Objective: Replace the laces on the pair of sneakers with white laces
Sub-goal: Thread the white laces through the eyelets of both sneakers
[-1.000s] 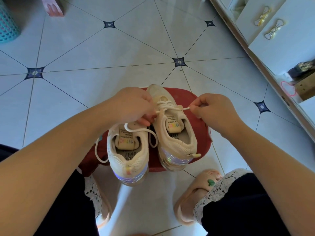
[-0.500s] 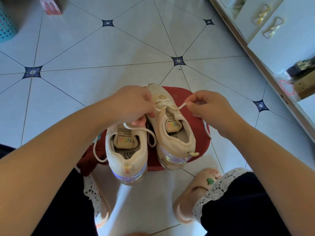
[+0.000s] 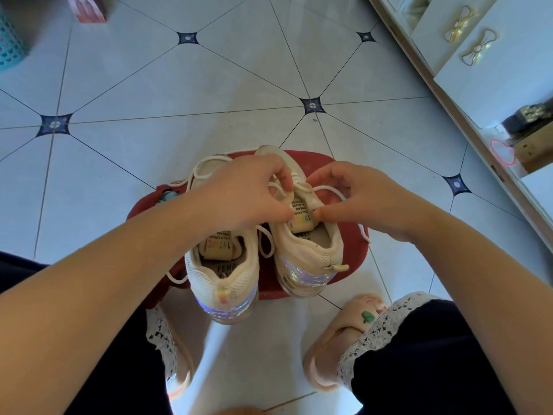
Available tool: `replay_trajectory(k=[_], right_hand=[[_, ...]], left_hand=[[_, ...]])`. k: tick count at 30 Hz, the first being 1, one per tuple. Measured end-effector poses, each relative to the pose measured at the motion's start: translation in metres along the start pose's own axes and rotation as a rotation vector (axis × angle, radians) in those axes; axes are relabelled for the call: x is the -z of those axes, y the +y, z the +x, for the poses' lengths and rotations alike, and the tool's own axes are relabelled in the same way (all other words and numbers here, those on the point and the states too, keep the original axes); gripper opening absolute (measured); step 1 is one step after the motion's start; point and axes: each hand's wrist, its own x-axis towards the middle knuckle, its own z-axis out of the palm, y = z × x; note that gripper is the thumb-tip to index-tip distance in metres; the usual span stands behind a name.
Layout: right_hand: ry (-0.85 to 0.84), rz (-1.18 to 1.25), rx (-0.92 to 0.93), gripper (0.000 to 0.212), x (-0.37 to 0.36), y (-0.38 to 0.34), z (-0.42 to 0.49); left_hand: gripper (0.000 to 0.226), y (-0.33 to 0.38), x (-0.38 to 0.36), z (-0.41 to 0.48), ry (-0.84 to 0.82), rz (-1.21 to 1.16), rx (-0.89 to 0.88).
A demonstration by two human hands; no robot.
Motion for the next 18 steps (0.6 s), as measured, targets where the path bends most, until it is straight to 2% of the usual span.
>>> replay_trajectory(k=[12, 18], right_hand=[[0.107, 0.138, 0.03, 0.027, 0.002, 0.009, -0.006], [0.134, 0.245, 0.002, 0.03, 0.001, 0.014, -0.008]], left_hand=[[0.022, -0.001, -0.002, -0.003, 0.022, 0.092, -0.038], [0.027, -0.004, -0.003, -0.006, 0.047, 0.094, -0.059]])
